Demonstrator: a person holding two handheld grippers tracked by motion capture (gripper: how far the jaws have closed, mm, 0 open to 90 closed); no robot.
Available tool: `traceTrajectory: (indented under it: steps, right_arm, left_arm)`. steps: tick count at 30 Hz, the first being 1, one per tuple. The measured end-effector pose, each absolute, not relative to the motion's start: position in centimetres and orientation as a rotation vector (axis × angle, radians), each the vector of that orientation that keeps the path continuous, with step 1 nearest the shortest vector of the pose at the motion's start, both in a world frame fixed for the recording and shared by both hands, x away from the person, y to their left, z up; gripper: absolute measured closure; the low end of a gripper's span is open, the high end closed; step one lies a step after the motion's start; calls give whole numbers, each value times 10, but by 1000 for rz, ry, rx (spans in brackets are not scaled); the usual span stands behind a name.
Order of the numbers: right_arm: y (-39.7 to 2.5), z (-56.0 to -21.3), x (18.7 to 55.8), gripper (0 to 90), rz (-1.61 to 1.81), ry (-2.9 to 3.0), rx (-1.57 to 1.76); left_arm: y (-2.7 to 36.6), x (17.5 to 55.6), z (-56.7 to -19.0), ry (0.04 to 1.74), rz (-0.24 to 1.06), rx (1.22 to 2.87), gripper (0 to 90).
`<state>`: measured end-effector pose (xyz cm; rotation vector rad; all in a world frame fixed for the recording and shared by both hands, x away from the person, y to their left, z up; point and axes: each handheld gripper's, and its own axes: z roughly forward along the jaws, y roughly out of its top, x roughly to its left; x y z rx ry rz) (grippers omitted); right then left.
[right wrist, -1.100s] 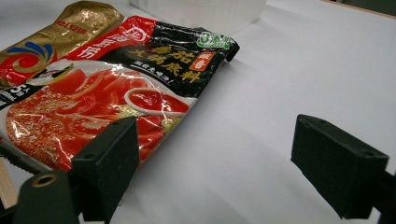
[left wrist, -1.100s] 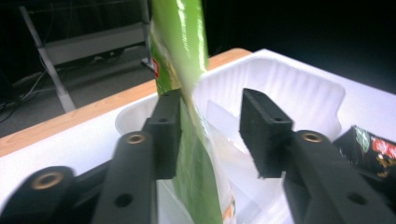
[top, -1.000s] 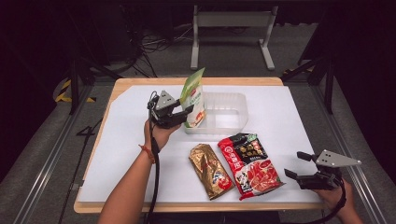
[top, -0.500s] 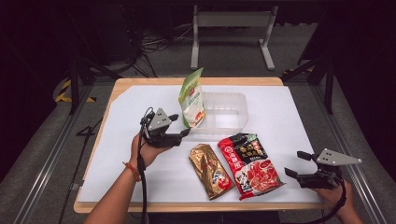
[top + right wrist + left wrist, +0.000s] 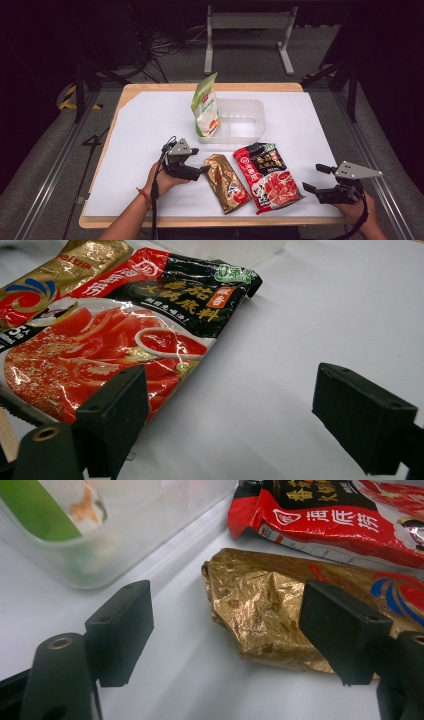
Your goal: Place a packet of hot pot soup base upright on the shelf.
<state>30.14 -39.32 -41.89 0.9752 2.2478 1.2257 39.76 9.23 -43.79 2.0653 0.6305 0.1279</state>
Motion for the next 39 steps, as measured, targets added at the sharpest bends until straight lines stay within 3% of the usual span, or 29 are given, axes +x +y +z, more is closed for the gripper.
traceTrajectory:
  steps: [14, 30, 31, 32, 36, 39]
  right_arm:
    - [-392, -419, 299, 155, 1248, 2262, 960]
    - [-394, -417, 295, 173, 1272, 2249, 956]
    - [-393, -417, 294, 173, 1266, 2250, 952]
    - [-393, -417, 294, 173, 1266, 2250, 952]
    - [-392, -416, 295, 176, 1280, 2251, 953]
    - [-392, -415, 292, 182, 1248, 2223, 938]
  left_arm:
    - [74, 409, -451, 666, -9, 2120, 174]
    - [56, 405, -452, 665, -94, 2132, 228]
    - [57, 404, -452, 666, -86, 2118, 357]
    - [59, 404, -451, 685, -83, 2089, 357]
    - [72, 407, -451, 748, -90, 1991, 682]
    - [77, 401, -447, 729, -22, 1946, 840]
